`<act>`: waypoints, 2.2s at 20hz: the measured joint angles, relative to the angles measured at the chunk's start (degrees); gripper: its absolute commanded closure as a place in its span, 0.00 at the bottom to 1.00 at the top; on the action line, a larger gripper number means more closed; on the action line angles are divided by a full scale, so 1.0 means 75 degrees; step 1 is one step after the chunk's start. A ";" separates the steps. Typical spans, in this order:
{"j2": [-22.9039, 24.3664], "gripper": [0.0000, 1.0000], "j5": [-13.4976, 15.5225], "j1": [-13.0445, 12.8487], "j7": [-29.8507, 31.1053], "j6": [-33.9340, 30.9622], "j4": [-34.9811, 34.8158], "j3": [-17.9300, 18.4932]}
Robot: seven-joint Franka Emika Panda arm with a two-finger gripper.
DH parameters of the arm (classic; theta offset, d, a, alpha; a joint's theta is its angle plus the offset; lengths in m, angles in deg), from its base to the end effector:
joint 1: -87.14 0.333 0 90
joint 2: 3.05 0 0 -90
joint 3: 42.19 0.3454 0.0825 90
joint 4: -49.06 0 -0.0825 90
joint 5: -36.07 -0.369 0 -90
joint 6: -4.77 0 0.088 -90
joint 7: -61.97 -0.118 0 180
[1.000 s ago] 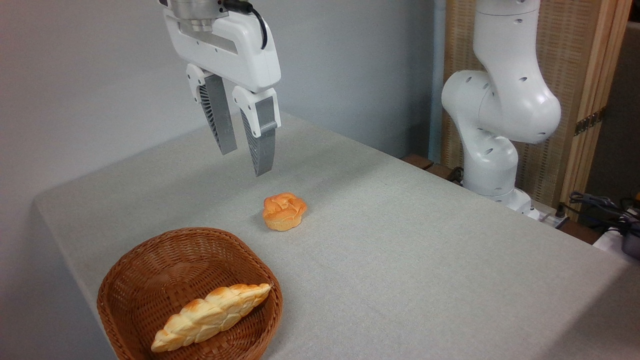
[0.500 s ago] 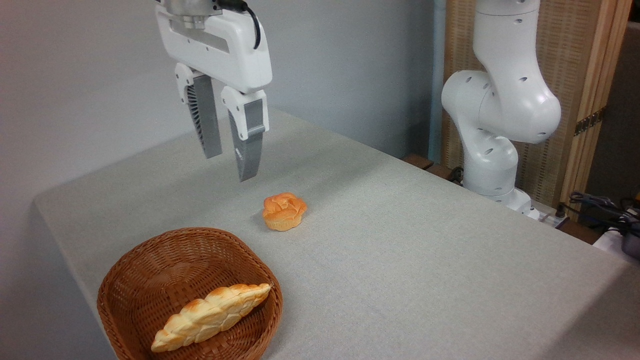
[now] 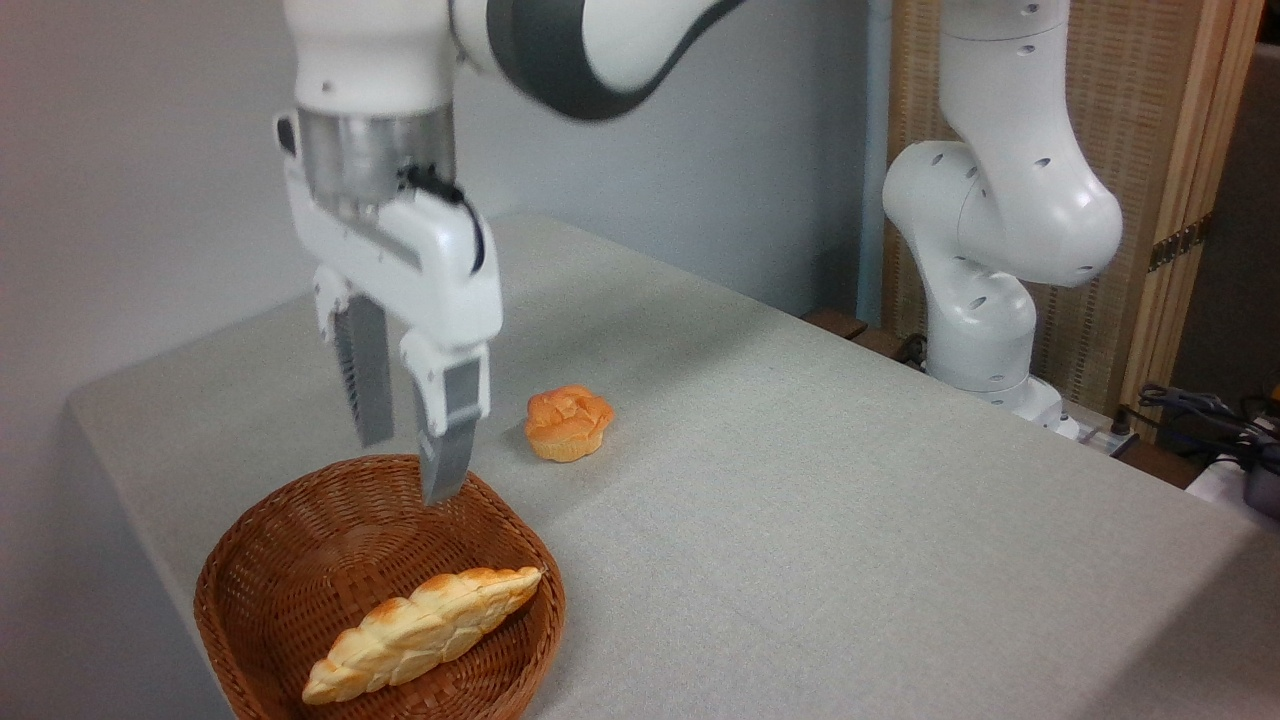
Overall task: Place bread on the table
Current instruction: 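Move the open gripper down toward the braided loaf in the basket, then lower the gripper onto the braided loaf and close on it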
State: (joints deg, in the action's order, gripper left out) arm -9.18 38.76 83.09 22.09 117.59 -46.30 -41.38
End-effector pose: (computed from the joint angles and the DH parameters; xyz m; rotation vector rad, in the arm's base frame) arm 0.6052 -0.0382 0.5766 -2.8954 1.1212 -0.3137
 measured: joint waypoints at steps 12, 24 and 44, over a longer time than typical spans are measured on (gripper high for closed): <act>-0.0981 0.00 -0.0701 0.0059 -0.0661 0.0756 -0.0036 -0.0208; -0.1107 0.00 -0.1465 0.0059 -0.0675 0.1586 -0.0468 -0.0264; -0.1173 0.68 -0.1686 0.0059 -0.0687 0.1639 -0.0629 -0.0275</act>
State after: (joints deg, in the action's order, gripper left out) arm -17.97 26.12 83.53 16.94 129.89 -51.02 -43.45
